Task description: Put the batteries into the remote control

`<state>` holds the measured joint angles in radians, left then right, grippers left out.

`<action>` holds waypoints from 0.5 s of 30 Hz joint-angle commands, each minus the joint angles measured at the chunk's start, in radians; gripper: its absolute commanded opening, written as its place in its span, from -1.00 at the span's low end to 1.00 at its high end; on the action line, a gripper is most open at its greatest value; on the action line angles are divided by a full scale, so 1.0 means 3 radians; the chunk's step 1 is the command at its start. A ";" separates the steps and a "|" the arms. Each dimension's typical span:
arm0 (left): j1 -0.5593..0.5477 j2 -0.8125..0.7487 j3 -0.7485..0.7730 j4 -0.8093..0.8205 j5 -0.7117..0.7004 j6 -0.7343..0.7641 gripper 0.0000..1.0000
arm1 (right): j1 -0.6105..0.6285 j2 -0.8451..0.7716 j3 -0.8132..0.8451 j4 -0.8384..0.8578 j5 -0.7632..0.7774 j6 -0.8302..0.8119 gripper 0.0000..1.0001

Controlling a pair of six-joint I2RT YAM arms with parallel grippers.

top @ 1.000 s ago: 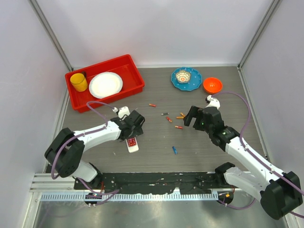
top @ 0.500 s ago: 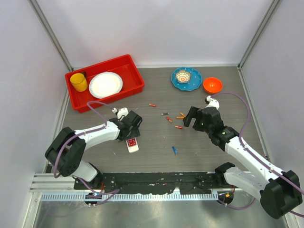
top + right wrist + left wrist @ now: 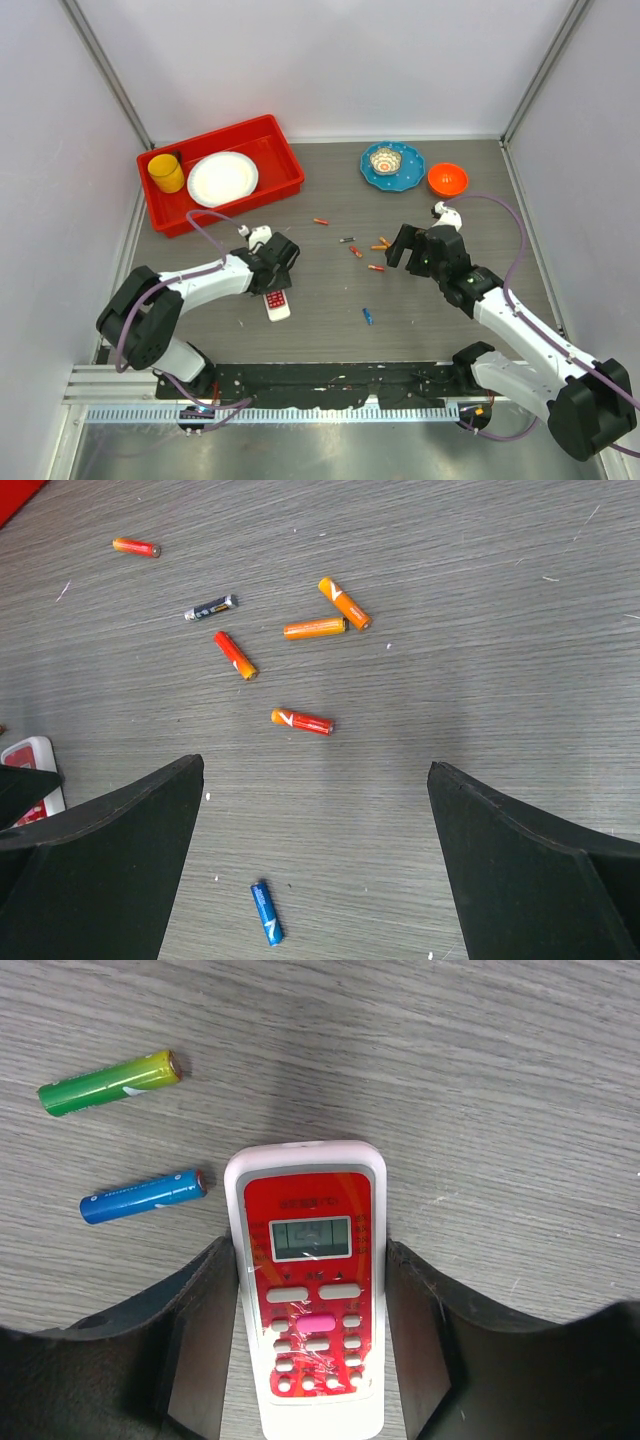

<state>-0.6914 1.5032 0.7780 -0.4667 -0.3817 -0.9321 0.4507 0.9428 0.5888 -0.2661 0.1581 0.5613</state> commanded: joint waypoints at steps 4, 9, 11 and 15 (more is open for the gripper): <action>0.0014 -0.0168 -0.0195 0.0389 0.0341 -0.0037 -0.88 | 0.0016 -0.0049 -0.0020 0.0074 0.0010 0.0021 0.98; 0.0014 -0.0801 -0.0246 0.0783 0.0678 -0.0038 -1.00 | 0.0011 0.0109 0.0159 -0.0095 0.0403 0.0117 0.96; 0.0014 -0.1123 -0.0277 0.1227 0.0958 0.0008 -1.00 | 0.0006 0.0145 0.0261 -0.0100 0.0388 0.0164 0.98; 0.0014 -0.1482 -0.0552 0.2285 0.1456 0.0126 -1.00 | -0.0091 0.0007 0.0119 0.0567 -0.0463 0.0307 0.99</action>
<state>-0.6868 1.1534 0.6636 -0.1715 -0.1310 -0.9279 0.4473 0.9852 0.6136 -0.2790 0.2024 0.5964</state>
